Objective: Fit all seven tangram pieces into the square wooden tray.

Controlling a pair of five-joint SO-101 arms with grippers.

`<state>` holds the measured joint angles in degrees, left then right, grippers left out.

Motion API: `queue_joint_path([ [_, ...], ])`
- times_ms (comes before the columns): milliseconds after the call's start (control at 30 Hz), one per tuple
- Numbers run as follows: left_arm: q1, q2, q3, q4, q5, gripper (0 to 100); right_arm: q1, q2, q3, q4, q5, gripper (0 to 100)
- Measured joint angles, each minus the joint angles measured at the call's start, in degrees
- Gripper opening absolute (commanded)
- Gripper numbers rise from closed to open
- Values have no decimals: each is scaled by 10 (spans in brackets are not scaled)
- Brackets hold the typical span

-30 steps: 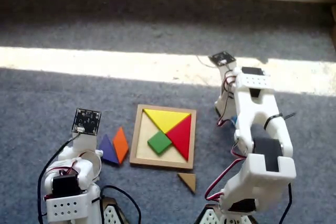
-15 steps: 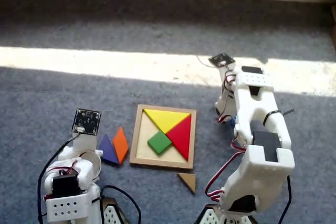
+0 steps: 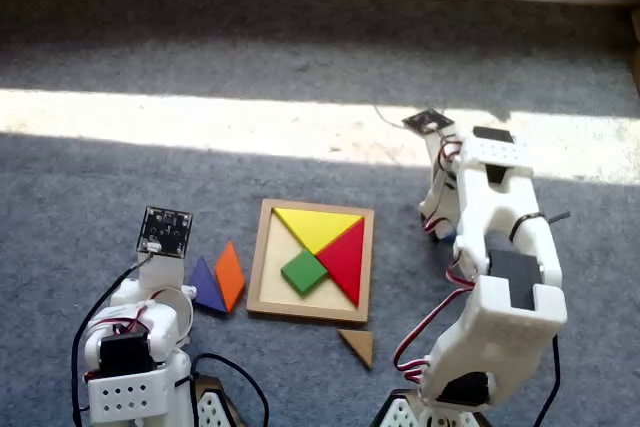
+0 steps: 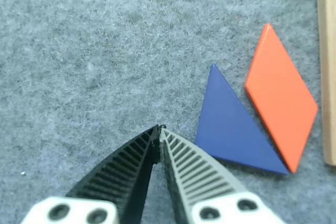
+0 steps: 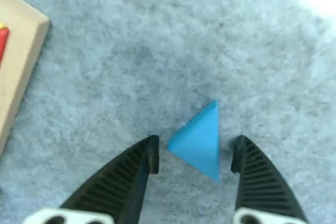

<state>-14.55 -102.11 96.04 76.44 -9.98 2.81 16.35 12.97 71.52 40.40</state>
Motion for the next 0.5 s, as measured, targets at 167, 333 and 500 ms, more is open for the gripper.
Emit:
queue_joint_path([
  [167, 0, 0, 0, 0, 0, 28, 2, 0, 0, 1, 21, 224],
  [333, 0, 0, 0, 0, 0, 28, 2, 10, -2, 2, 24, 224],
  [500, 0, 0, 0, 0, 0, 28, 2, 32, -19, 5, 24, 147],
])
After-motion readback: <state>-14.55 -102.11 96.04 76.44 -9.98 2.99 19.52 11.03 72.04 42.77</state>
